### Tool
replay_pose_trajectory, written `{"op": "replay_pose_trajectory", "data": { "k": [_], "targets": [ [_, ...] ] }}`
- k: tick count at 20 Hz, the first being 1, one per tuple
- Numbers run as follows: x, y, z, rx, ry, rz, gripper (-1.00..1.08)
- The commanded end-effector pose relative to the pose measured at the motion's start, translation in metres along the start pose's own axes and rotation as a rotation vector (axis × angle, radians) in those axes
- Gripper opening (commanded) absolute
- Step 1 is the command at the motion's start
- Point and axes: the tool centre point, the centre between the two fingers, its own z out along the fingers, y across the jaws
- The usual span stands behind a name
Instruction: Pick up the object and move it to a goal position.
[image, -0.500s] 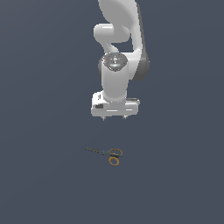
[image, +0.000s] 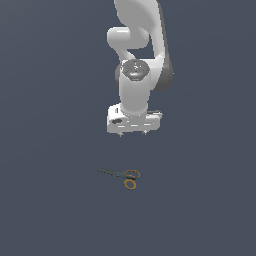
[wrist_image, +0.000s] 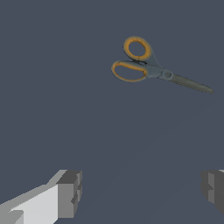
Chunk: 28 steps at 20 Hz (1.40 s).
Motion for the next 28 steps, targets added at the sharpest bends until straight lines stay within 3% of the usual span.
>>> {"op": "replay_pose_trajectory", "data": {
  "k": [1,14,28],
  "targets": [
    [-0.002,-0.004,-0.001,0.000,-0.005,-0.012,1.00],
    [0.006,0.000,0.004,-0.004,-0.004,-0.074,1.00],
    [0.043,0.020,0.030,-0.017,0.004,-0.368,1.00]
  ]
}}
